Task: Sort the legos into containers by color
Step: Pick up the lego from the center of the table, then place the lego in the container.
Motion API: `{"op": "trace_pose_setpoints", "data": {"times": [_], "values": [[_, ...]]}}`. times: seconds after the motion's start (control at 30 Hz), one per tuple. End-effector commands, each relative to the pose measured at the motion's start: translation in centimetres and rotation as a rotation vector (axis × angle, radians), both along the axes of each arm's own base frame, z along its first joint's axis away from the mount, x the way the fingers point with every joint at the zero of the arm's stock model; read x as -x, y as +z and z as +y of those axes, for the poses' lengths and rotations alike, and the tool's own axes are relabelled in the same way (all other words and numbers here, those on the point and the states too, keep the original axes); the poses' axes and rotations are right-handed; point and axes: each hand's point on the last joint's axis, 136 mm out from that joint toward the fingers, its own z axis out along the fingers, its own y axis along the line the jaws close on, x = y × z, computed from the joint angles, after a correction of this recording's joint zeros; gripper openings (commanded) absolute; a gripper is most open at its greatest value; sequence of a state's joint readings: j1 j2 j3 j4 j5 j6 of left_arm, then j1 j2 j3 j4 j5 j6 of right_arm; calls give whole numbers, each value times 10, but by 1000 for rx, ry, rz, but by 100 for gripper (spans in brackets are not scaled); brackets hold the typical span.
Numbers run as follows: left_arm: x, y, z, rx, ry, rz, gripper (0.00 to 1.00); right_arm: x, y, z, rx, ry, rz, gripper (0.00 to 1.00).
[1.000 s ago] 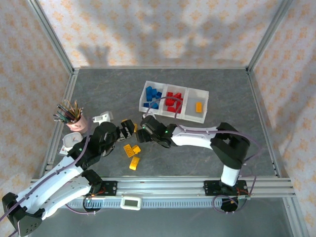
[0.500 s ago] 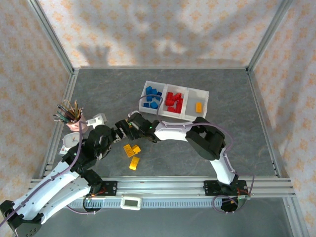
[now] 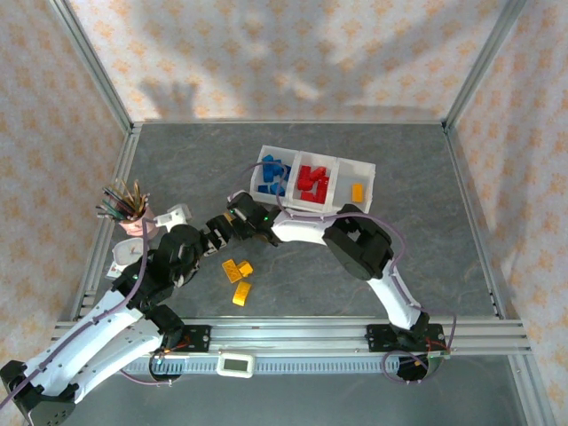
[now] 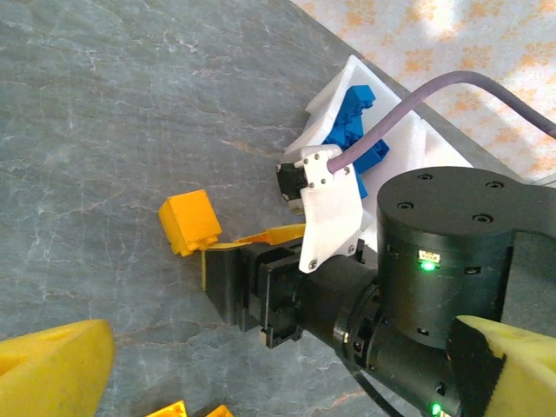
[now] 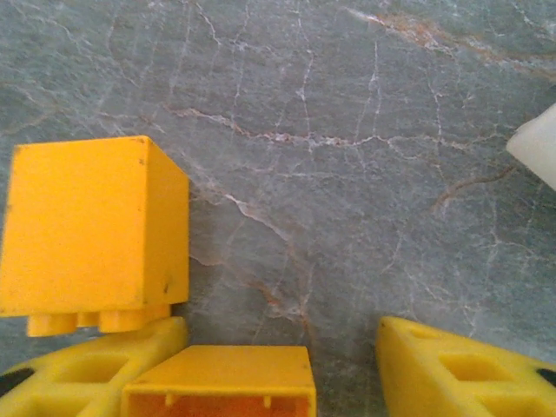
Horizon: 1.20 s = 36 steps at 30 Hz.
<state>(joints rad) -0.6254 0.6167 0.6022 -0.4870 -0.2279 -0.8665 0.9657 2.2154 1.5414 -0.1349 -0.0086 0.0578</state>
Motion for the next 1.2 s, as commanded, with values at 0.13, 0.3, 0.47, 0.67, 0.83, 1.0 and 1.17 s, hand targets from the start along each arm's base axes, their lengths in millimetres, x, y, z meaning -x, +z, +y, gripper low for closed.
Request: {"op": "trace_pose_setpoints", "data": {"times": [0.13, 0.3, 0.47, 0.67, 0.83, 1.0, 1.17], "values": [[1, -4, 6, -13, 21, 3, 99, -3, 6, -5, 18, -13, -5, 42], [-1, 1, 4, -4, 11, -8, 99, 2, 26, -11, -32, -35, -6, 30], [-4, 7, -4, 10, -25, -24, 99, 6, 58, -28, -98, -88, -16, 27], [-12, 12, -21, 12, -98, -31, 99, 5, 91, -82, -145, -238, -45, 27], [-23, 13, -42, 22, -167, -24, 99, 4, 107, -138, -170, -381, -54, 27], [-34, 13, -70, 64, -244, -24, 99, -1, 127, -200, -193, -524, -93, 27], [-44, 10, -95, 91, -299, -29, 99, -16, 134, -261, -180, -662, -108, 28]]}}
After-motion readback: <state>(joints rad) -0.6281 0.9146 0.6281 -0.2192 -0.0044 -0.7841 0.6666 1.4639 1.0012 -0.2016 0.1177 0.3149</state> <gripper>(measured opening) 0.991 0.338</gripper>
